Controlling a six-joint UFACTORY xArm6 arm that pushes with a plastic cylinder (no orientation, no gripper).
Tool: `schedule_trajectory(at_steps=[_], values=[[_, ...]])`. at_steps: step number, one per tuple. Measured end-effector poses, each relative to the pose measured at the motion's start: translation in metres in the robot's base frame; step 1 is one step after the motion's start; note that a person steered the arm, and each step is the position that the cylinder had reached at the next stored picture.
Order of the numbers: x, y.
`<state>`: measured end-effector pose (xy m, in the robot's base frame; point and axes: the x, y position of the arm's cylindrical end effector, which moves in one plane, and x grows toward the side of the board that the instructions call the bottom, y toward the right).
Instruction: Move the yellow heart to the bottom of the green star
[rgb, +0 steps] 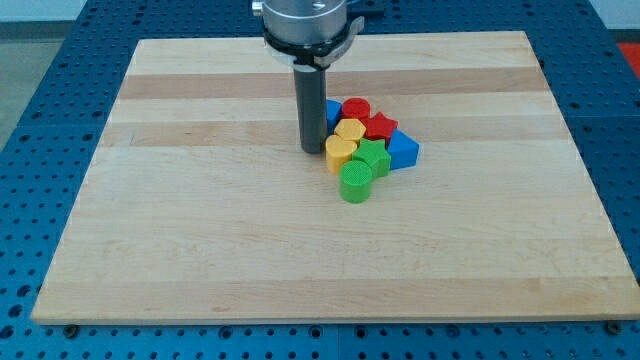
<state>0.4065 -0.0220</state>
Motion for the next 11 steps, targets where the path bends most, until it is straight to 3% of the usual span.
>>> schedule_trajectory(at_steps=[7, 11], values=[[0.1, 0.031], [0.097, 0.094]])
